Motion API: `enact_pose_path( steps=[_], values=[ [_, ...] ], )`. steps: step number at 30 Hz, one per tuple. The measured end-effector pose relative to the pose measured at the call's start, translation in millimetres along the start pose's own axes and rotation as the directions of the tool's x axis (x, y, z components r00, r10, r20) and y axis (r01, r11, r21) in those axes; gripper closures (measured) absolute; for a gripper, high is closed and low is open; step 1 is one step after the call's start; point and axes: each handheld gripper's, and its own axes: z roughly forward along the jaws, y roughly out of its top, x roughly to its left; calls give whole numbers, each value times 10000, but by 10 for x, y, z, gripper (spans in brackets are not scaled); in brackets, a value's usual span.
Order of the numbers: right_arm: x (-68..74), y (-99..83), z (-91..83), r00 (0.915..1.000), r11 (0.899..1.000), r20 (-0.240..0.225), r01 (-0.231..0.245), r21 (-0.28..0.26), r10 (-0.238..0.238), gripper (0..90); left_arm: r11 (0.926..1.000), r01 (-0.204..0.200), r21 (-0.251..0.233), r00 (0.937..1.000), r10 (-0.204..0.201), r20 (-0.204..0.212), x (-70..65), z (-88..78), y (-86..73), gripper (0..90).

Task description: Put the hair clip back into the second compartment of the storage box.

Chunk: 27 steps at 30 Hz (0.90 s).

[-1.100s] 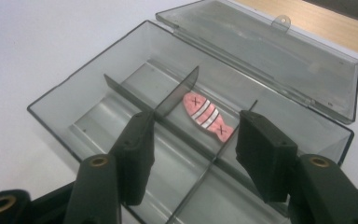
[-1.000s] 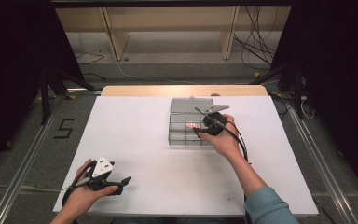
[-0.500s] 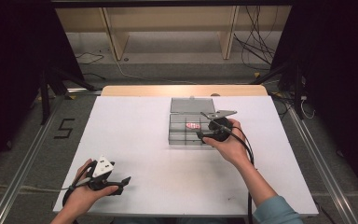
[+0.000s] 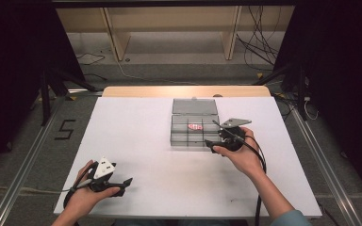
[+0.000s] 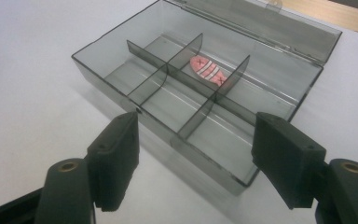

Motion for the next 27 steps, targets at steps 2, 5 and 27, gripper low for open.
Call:
enact_pose_path(
  steps=[2, 5, 27],
  values=[
    [-4, -44, -29, 9999, 10000, -79, -66, -19, 66, 316, 10000, -7, 13, 10000, 7, -12, -2, 0, 0, 176],
    [-7, -125, -81, 9998, 9999, -174, -28, -113, 26, 309, 10000, 27, 7, 10000, -27, -13, 0, 0, -5, 177],
    [65, -801, -416, 9996, 9985, -284, -30, -550, 14, 281, 9999, -73, 74, 10000, 73, 44, -16, -1, 7, 176]
  ],
)
